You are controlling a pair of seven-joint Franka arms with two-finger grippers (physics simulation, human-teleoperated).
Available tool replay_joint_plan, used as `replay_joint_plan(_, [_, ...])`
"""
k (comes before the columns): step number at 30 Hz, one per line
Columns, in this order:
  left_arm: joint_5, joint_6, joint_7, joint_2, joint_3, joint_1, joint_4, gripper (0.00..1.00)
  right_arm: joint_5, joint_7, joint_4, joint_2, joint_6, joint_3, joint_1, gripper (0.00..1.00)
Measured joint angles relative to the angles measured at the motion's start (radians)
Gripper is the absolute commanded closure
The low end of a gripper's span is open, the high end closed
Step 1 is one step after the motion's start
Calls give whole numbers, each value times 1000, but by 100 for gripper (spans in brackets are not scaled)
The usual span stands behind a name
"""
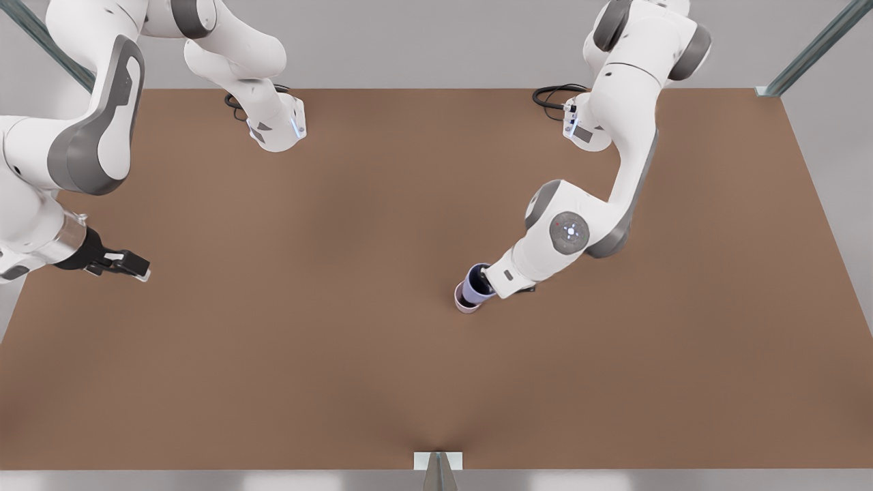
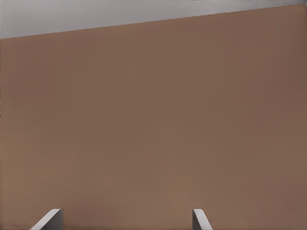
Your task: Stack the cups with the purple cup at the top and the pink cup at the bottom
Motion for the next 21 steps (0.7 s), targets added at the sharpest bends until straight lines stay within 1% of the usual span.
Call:
replay_joint_plan(11, [2,-37,-167,62,0,-15,10,79,9,-62,0,2,31,1,6,0])
replay_joint_plan(21, [12,-37,-249,77,4,-15,10,79,12,-94,0,3,41,2,8,0])
